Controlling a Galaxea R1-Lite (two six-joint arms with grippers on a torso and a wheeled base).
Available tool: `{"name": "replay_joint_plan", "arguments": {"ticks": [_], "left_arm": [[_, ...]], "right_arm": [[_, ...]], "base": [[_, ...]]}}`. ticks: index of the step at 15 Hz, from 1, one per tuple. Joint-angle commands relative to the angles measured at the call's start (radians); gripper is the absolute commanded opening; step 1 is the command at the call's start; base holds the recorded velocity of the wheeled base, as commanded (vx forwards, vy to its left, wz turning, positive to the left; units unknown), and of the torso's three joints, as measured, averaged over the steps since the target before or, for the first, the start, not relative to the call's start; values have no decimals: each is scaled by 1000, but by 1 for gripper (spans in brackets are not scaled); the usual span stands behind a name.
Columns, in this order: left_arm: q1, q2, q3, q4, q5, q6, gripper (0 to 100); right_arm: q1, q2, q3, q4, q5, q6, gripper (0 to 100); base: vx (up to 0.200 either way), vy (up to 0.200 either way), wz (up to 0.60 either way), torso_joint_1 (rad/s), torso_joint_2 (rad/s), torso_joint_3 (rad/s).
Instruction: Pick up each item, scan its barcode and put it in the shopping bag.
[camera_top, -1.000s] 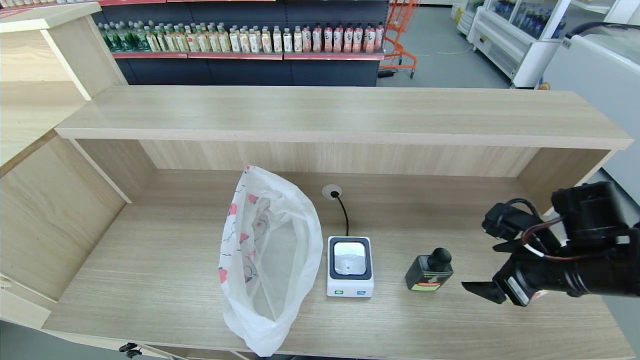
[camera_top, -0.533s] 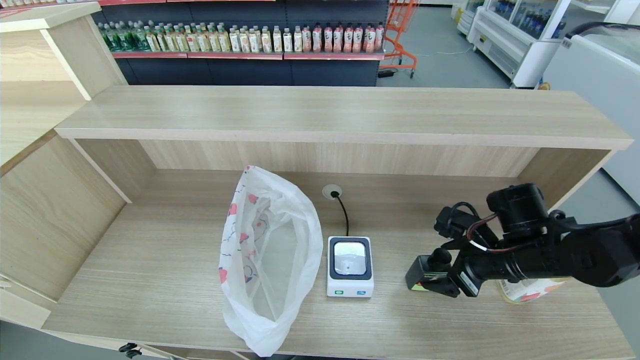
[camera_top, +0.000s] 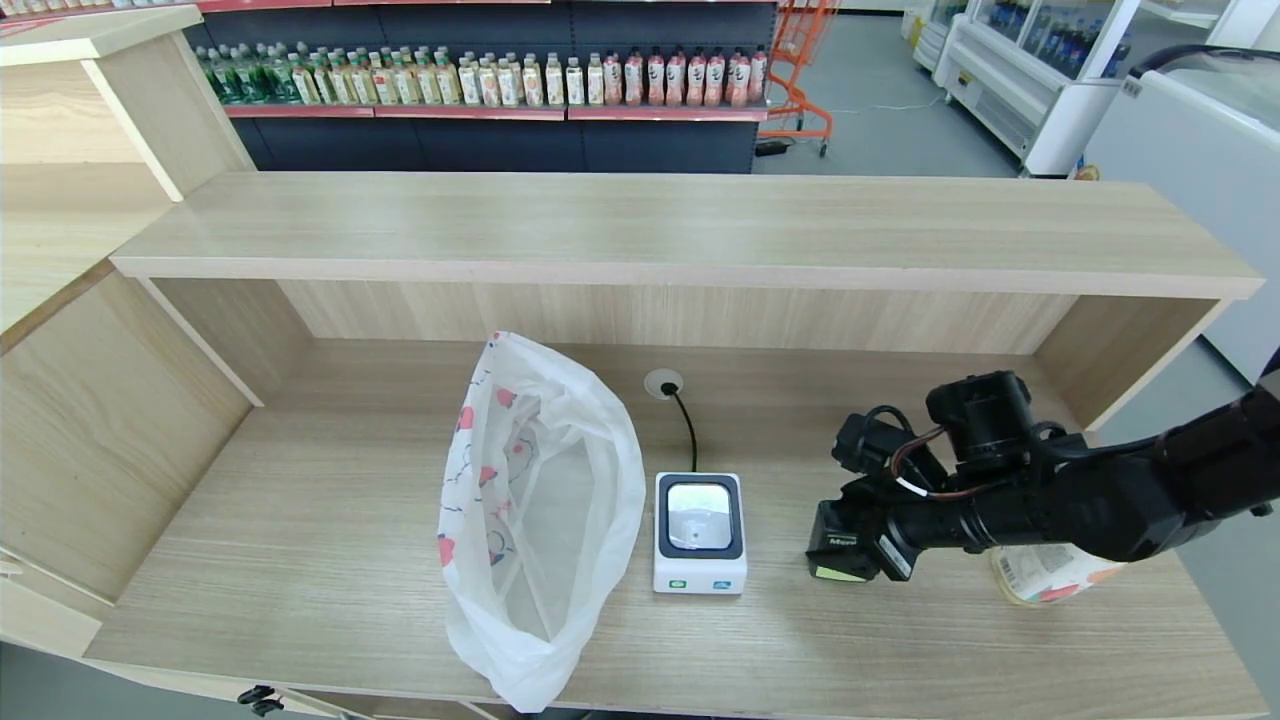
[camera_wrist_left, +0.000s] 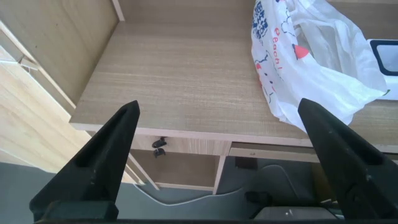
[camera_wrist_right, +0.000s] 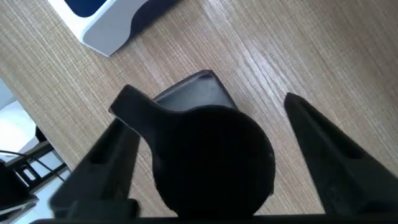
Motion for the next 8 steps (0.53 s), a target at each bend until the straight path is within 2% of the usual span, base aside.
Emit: {"name": "replay_joint_plan", "arguments": {"ticks": [1,3,6,8], "left_arm": [[0,0,0,0,0,0,100],[0,0,0,0,0,0,100],[0,0,0,0,0,0,100],[0,0,0,0,0,0,100]], "right_arm": [[1,5,-1,4,-1,1,0],[-3,-41,17,11,1,7,0],[-25,-126,117,8,2,9,0],[-37,-245,137,-6,2,82,0]], "base": [[0,0,0,0,0,0],[0,0,0,0,0,0],[0,0,0,0,0,0],[0,0,0,0,0,0]]}}
